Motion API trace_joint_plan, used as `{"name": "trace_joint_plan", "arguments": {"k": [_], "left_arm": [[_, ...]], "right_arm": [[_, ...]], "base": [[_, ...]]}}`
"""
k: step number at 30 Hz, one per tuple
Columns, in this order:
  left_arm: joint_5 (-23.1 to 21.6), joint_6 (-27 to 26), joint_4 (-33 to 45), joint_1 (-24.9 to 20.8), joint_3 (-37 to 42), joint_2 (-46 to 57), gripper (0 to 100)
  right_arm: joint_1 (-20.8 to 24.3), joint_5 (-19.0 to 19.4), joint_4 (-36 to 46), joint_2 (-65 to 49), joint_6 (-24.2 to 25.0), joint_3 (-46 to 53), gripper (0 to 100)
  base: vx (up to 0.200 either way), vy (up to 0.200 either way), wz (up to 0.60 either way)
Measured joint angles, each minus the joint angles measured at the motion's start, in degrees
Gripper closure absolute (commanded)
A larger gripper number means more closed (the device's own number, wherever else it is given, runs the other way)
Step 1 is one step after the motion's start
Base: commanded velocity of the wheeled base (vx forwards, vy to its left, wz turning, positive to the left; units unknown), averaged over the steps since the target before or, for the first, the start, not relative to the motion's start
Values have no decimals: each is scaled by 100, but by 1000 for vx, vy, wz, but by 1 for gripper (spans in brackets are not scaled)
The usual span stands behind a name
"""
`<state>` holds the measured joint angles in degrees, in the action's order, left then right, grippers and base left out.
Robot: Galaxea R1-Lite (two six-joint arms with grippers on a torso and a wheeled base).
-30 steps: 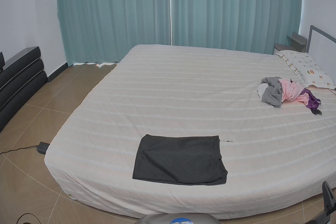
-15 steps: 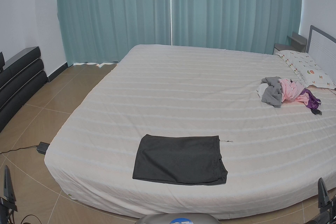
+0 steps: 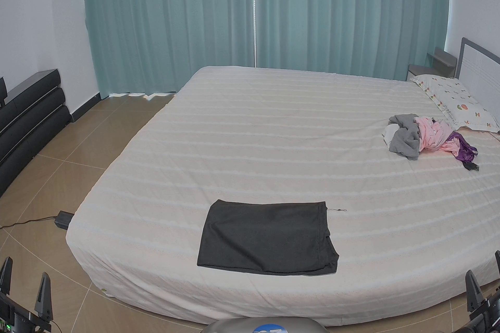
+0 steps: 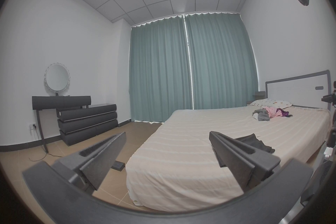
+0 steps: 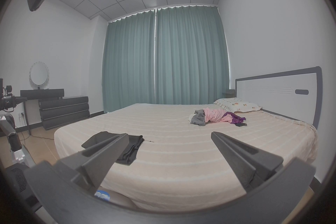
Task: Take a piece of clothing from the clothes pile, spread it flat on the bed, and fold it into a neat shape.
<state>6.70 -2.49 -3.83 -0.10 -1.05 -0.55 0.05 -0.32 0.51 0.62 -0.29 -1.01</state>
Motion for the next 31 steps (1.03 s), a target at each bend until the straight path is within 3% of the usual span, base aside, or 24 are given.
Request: {"name": "trace_joint_plan", "arguments": {"k": [9, 11, 15, 20, 31], "left_arm": [[690, 143, 50, -1, 4, 0, 0], [566, 254, 68, -4, 4, 0, 0], [-112, 404, 151, -9, 4, -2, 0], [-689, 123, 343, -9, 4, -5, 0], [-713, 154, 388, -9, 4, -9, 0]], "right_arm": [[2, -1, -24, 1, 27, 0, 0], [2, -4, -24, 1, 27, 0, 0], [2, -1, -24, 4, 27, 0, 0], [2, -4, -27, 4, 24, 0, 0], [2, 2, -30, 9, 29, 0, 0]], "base": [[0, 0, 0], [0, 0, 0], [0, 0, 0], [0, 0, 0], [0, 0, 0]]}}
